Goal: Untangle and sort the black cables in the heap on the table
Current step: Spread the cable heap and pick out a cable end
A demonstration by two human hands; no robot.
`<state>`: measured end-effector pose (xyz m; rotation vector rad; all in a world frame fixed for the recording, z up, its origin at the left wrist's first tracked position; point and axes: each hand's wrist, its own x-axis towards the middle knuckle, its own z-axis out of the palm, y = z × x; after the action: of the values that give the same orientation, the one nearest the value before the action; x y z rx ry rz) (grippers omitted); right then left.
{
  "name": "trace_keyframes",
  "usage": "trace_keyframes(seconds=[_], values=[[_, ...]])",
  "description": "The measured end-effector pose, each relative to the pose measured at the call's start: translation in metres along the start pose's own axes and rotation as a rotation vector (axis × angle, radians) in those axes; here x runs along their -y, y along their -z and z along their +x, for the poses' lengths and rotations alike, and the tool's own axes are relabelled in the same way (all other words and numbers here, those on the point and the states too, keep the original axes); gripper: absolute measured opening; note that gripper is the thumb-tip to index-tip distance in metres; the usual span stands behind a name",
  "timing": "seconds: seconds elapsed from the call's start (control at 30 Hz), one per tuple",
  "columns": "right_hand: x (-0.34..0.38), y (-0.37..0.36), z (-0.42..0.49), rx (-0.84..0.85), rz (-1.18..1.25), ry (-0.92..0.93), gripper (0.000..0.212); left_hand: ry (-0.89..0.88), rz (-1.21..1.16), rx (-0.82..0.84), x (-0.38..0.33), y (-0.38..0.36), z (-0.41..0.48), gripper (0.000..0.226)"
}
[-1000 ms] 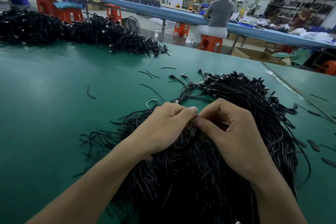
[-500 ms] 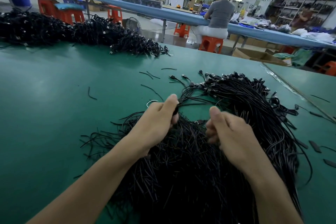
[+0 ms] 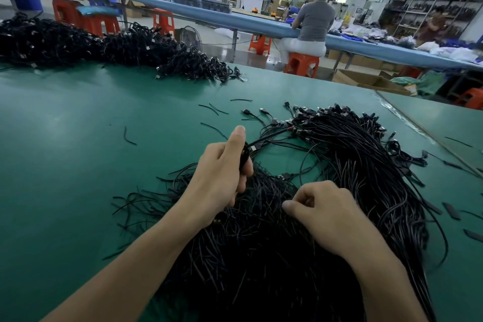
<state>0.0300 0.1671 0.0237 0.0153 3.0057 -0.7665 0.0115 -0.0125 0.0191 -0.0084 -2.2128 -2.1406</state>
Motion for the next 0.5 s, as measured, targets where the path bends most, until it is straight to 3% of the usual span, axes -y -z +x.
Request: trace_keyframes(seconds=[0.13,0.27,0.4,0.5], values=[[0.002,0.013,-0.004,-0.27,0.236,0.17,0.015,0.034,0.073,0.043,-0.001,-0.001,-0.001,0.084],[0.017,0.005,-0.007,-0.379,0.427,0.295,0.013,-0.031,0.115,0.201,-0.003,-0.003,-0.005,0.067],[0.024,0.003,-0.01,-0.32,0.524,0.392,0.018,-0.071,-0.03,0.286,-0.007,-0.006,-0.009,0.026],[0.026,0.005,-0.012,-0.221,0.466,0.44,0.019,-0.119,-0.053,0.302,-0.006,-0.004,-0.009,0.028]])
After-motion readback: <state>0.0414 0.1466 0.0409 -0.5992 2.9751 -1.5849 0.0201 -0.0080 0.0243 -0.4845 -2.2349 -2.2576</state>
